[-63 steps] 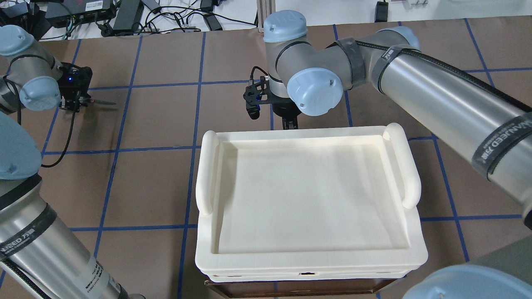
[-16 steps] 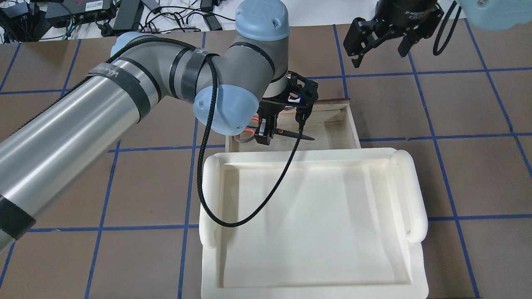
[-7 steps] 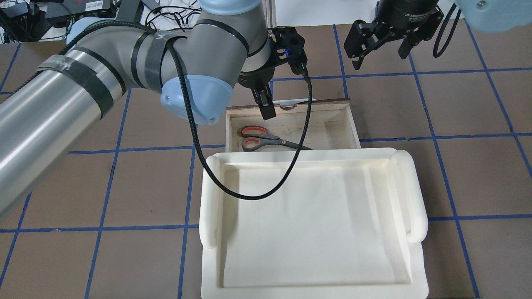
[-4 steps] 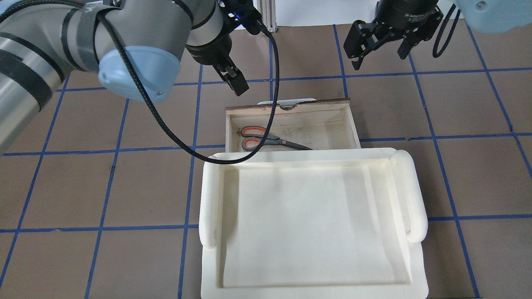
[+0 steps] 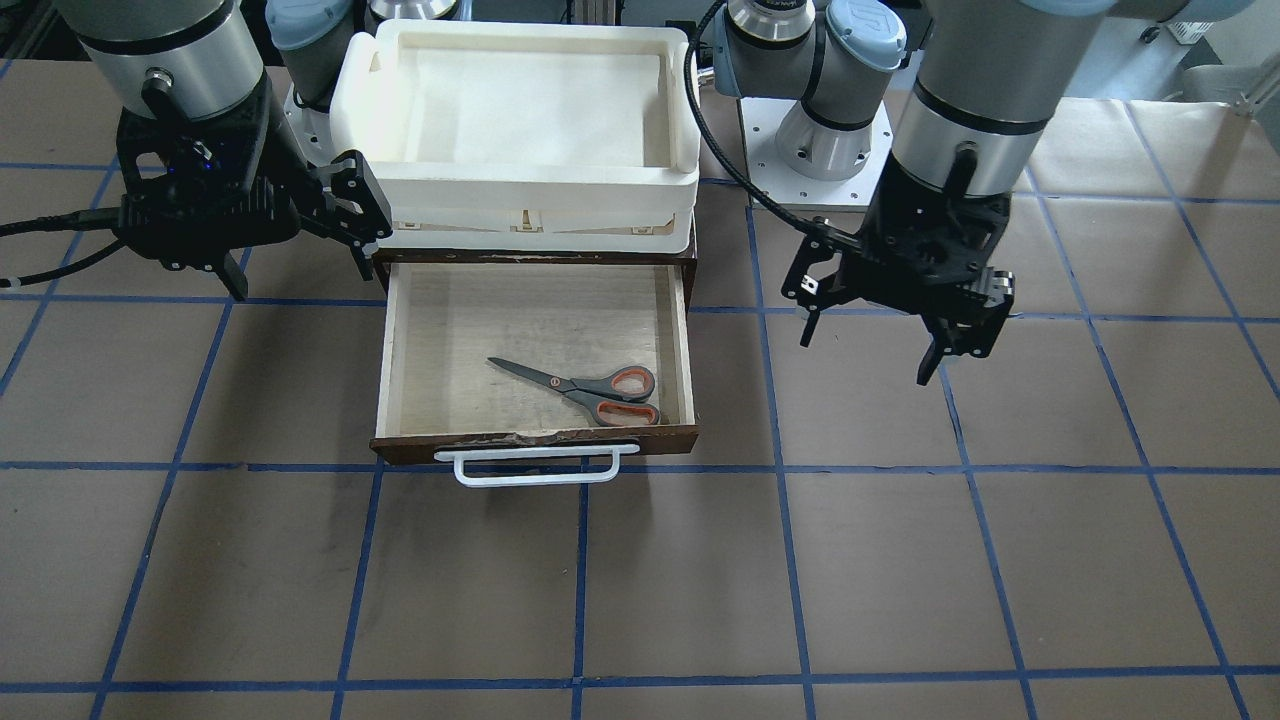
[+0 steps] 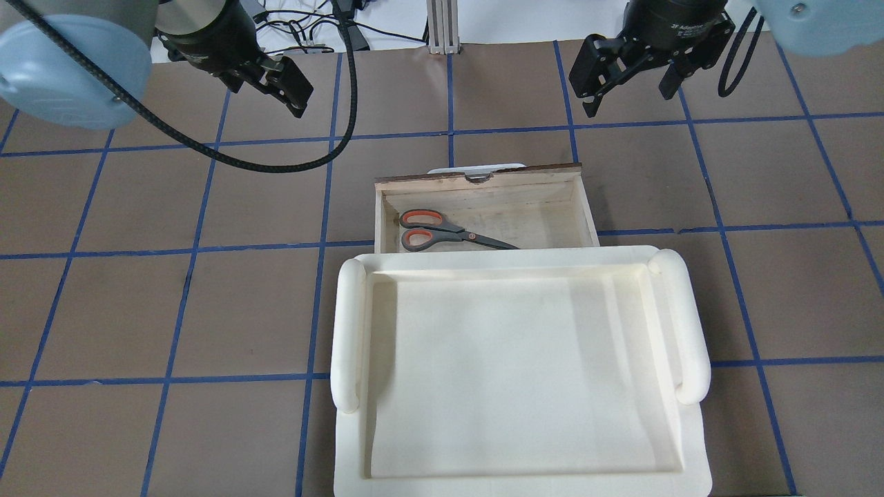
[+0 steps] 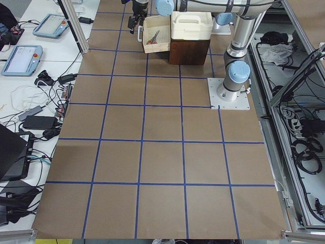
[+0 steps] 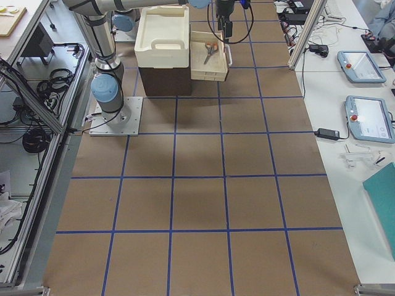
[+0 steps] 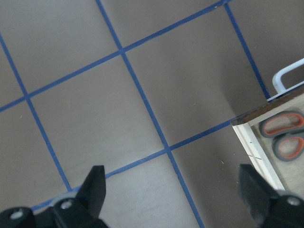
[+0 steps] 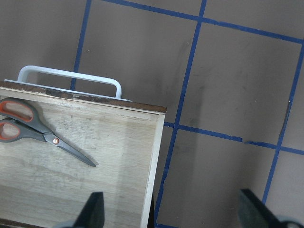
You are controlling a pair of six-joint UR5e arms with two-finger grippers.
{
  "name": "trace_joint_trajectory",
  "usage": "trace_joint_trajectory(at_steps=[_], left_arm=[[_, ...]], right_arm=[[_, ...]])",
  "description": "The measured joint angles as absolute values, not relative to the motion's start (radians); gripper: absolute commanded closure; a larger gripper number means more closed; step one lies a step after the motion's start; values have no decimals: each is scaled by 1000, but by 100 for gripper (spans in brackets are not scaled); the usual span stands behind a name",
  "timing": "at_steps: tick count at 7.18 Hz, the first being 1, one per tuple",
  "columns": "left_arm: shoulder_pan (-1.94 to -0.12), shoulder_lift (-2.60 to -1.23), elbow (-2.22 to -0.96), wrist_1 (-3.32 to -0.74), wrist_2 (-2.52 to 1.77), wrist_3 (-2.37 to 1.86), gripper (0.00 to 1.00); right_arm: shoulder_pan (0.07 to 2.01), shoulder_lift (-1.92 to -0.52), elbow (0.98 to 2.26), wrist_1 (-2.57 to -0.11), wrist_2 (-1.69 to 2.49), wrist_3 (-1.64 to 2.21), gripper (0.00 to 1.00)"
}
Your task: Place scissors in drawer with both arms
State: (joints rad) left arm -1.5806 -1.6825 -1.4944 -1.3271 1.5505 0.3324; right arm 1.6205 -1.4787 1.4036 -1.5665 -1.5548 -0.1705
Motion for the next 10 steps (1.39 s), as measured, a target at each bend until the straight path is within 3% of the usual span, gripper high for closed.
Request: trace_joint_trajectory(at_steps=[10], left_arm=[[-1493, -1620, -1530, -1532, 1565, 61, 0]], right_arm=[[1622, -1479, 1404, -1564, -1549, -169, 0]])
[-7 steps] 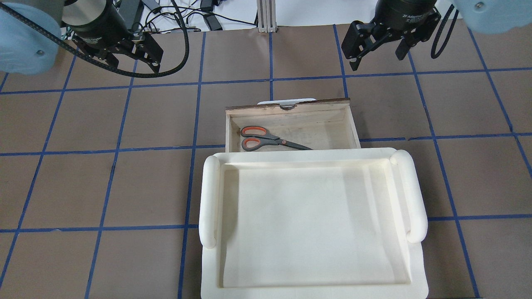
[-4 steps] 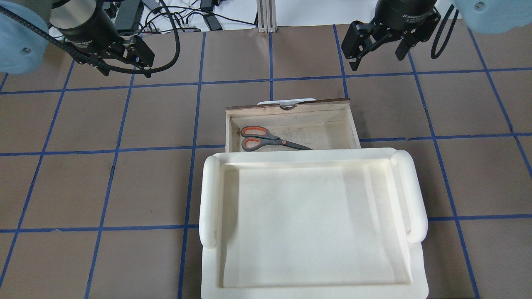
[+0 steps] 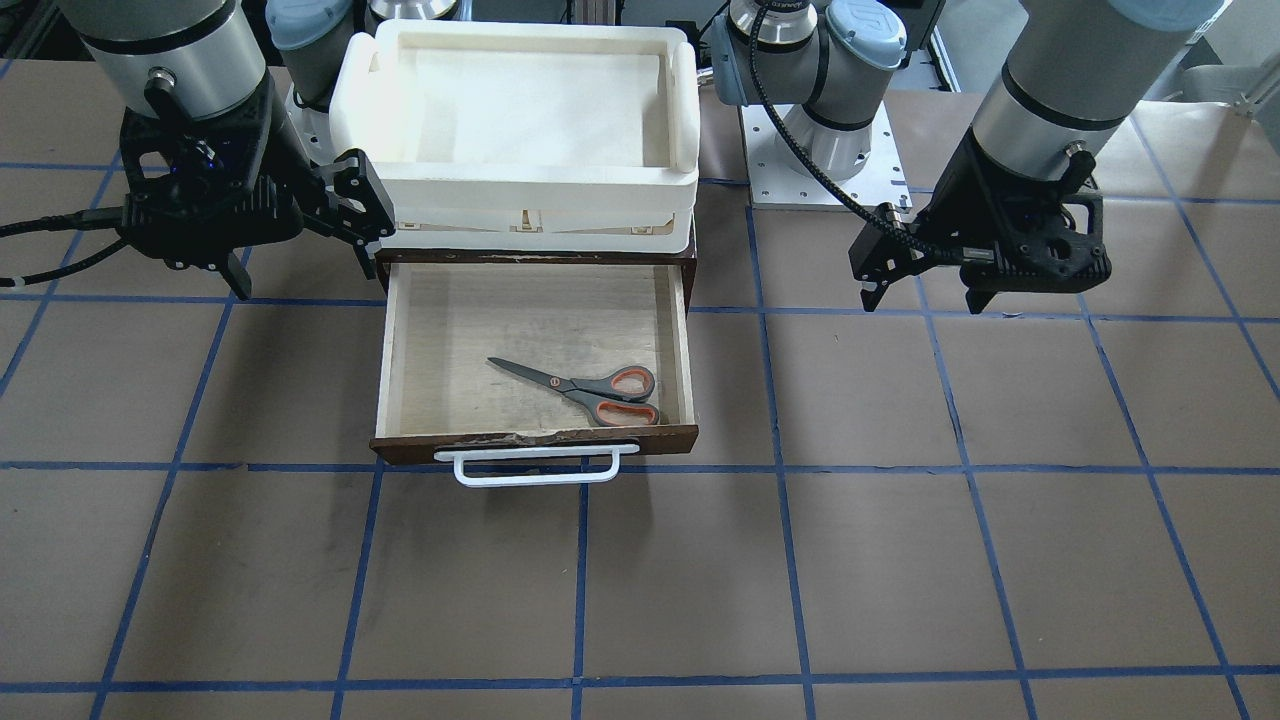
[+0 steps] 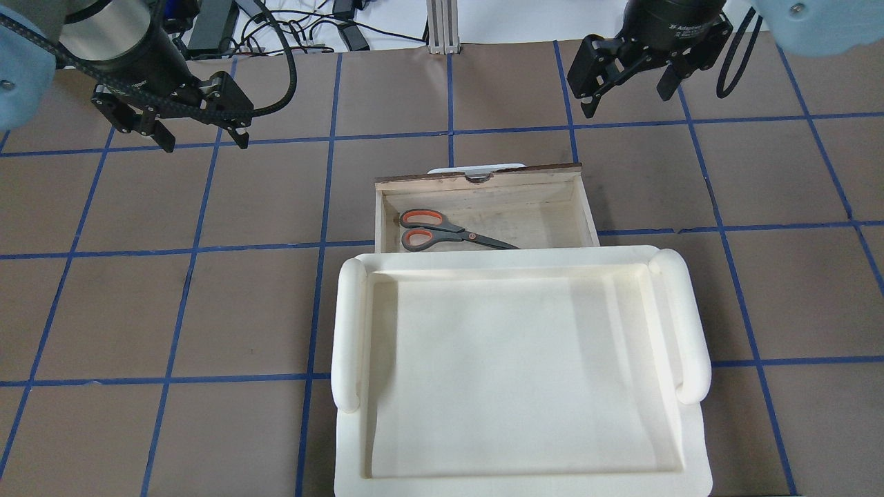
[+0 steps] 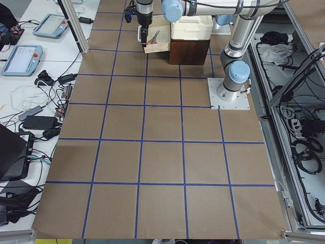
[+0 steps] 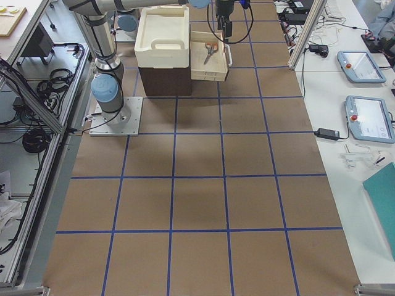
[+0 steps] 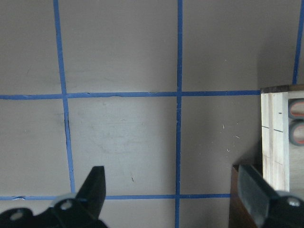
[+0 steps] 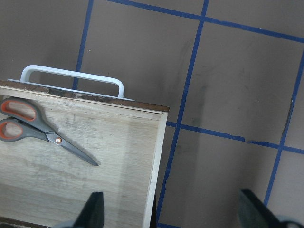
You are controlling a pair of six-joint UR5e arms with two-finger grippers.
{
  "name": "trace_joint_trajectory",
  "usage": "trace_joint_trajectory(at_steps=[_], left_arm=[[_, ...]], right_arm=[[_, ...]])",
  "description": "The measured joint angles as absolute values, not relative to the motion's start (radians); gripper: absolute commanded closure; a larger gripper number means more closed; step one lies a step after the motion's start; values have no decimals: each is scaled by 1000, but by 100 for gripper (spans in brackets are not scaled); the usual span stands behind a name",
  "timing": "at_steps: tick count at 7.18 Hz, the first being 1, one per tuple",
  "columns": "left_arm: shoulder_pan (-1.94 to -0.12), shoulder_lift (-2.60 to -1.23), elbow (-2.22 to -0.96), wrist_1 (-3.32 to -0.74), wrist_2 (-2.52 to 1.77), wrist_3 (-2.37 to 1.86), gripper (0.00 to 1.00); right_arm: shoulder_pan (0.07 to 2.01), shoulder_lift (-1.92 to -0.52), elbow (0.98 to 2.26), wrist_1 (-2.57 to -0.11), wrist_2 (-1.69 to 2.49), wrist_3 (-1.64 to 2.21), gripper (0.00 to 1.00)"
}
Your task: Place scissors in drawer with both arms
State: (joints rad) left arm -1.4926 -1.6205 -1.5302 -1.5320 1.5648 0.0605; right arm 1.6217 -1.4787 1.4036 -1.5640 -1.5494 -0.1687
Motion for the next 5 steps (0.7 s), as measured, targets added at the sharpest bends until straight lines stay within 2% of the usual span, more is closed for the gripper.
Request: trace_joint_trajectory(at_steps=[5], left_arm=[[-1503, -1599, -1560, -1526, 1563, -4, 0]], right_arm=[[1622, -1479, 1404, -1565, -1548, -170, 0]])
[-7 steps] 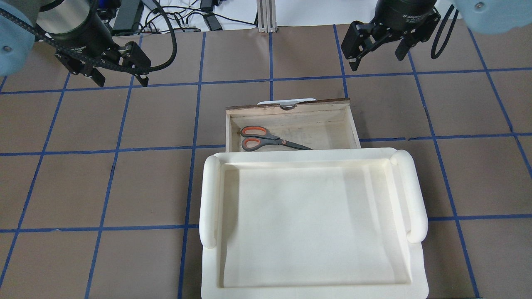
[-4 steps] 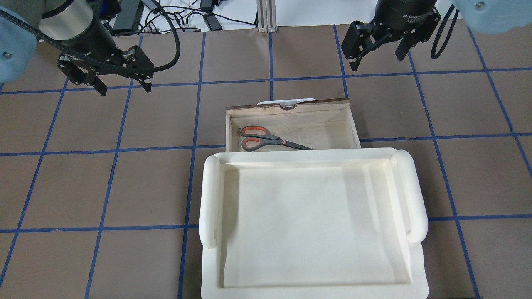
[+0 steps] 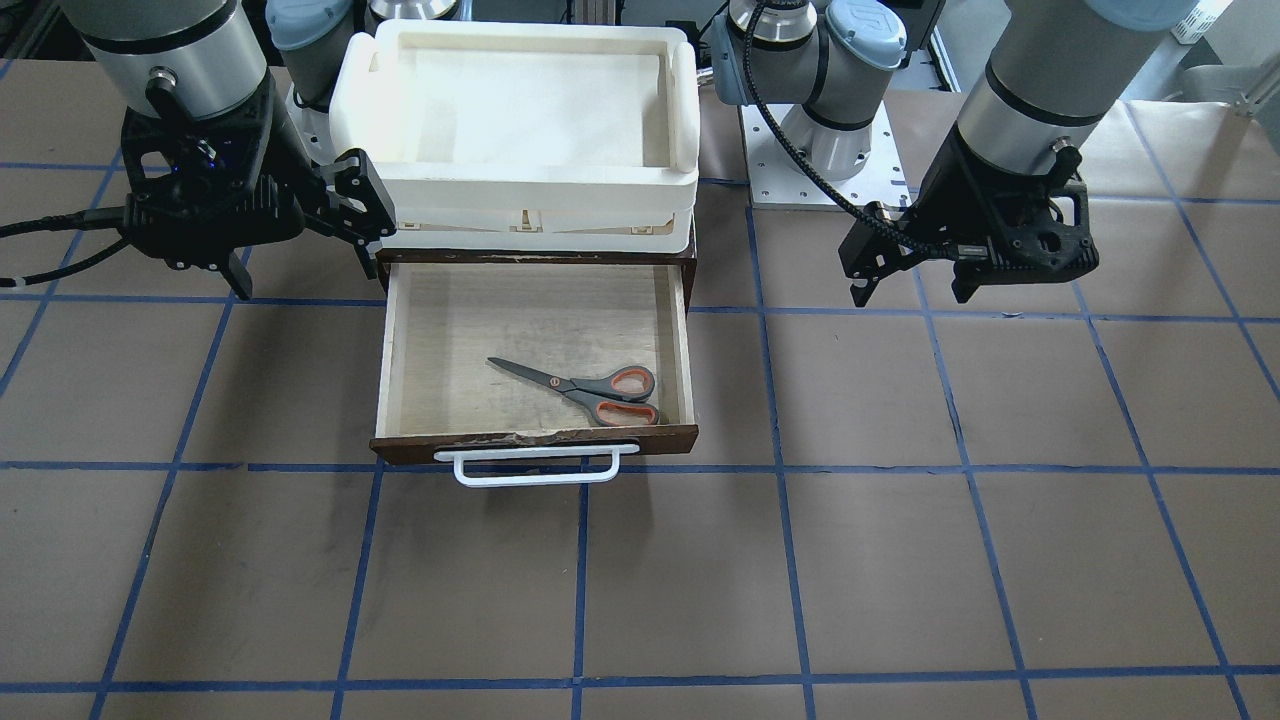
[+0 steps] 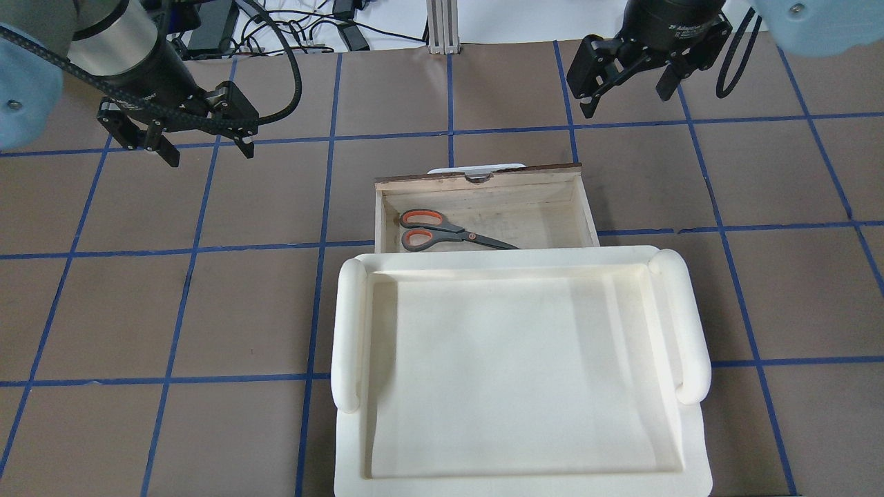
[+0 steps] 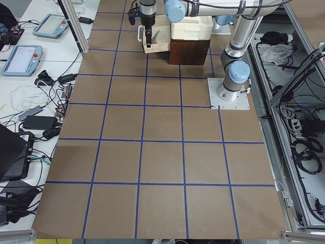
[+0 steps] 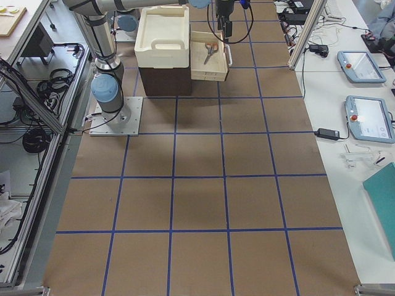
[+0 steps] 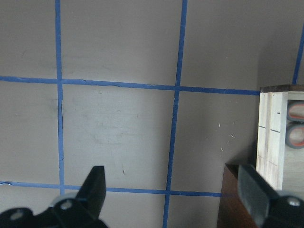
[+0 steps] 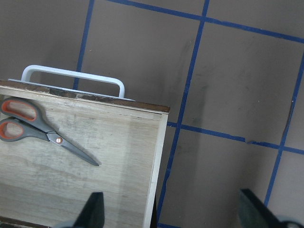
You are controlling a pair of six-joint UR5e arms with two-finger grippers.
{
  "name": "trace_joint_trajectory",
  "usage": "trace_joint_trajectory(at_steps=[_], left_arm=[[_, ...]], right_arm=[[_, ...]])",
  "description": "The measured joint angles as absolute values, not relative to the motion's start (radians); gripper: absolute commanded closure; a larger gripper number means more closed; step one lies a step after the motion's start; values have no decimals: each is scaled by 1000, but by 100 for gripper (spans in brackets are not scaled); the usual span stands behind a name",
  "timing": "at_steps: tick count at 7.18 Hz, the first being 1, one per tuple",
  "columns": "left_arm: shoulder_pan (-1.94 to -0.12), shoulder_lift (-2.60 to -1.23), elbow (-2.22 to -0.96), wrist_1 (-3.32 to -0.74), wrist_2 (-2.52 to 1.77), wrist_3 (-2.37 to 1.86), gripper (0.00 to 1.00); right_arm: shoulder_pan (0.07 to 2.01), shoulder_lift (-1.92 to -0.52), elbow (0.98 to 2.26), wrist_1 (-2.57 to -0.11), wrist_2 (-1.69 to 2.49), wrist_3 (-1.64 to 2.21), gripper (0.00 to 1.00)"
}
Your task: Place scissors in drawer with both arms
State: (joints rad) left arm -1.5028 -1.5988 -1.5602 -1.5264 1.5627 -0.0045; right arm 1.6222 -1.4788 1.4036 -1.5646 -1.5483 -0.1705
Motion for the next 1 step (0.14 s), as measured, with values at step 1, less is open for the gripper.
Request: trace_joint_trajectory(at_steps=[1], left_arm=[[-1513, -1595, -1561, -1527, 1565, -4, 0]], right_arm=[[1622, -1479, 1404, -1564, -1548, -171, 0]])
